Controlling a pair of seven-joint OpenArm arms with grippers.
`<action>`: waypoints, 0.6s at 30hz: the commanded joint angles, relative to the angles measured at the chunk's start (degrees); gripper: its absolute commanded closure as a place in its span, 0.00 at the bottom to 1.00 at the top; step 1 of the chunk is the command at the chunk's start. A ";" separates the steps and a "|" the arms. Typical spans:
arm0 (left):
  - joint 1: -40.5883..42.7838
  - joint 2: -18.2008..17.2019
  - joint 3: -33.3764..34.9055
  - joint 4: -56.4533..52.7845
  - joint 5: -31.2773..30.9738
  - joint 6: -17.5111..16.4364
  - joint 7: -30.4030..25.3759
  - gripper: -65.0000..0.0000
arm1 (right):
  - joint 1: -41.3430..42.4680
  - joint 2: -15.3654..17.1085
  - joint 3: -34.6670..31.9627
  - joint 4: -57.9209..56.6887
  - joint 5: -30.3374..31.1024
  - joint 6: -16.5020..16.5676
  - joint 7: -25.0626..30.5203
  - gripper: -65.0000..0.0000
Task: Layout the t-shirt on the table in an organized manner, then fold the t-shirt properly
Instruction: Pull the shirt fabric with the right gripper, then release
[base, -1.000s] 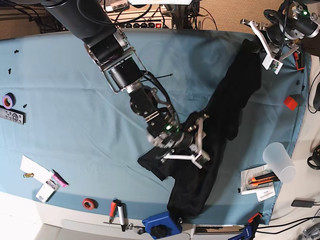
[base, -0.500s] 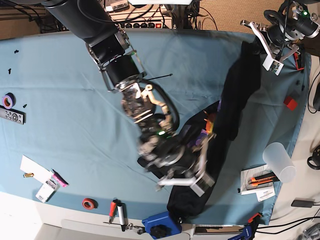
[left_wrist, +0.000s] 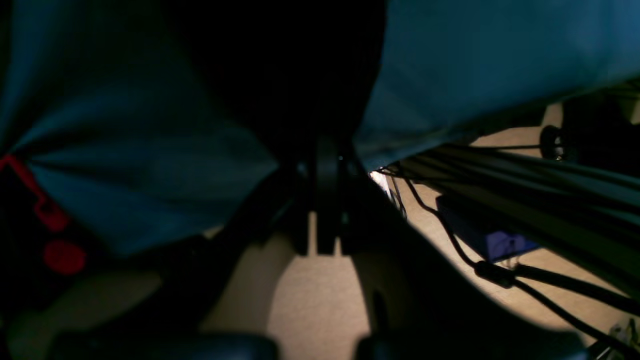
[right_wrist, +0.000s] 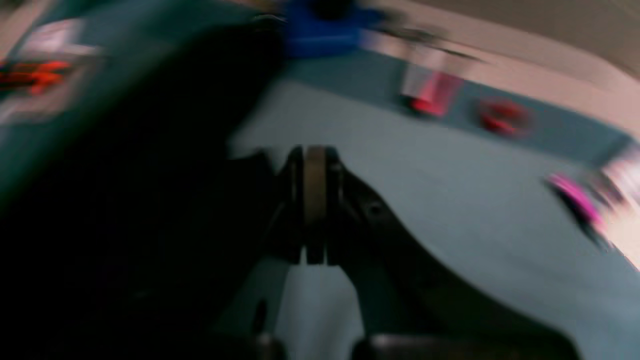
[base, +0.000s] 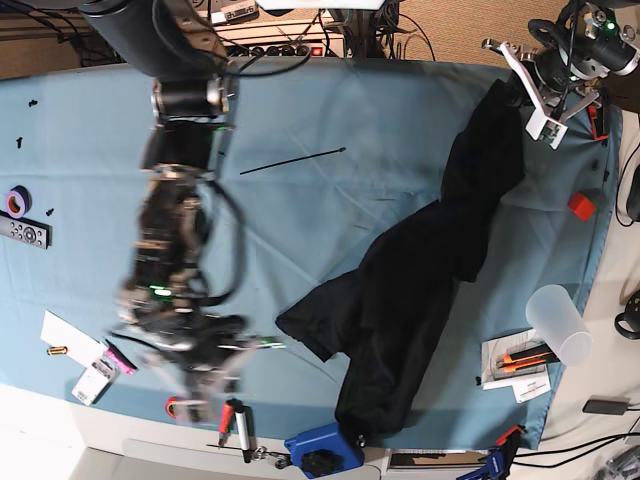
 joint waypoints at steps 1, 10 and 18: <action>0.33 -0.52 -0.37 0.90 -0.39 -0.07 -0.85 1.00 | 1.29 0.81 1.31 1.38 2.54 0.24 0.81 1.00; -0.07 -0.52 -0.37 0.90 -0.35 -0.28 -1.27 1.00 | -4.85 8.41 13.03 4.96 18.95 5.62 0.33 1.00; -1.38 -0.52 -0.37 0.90 -0.39 -0.26 -1.25 1.00 | -6.12 6.86 3.45 4.96 20.33 13.99 0.33 0.90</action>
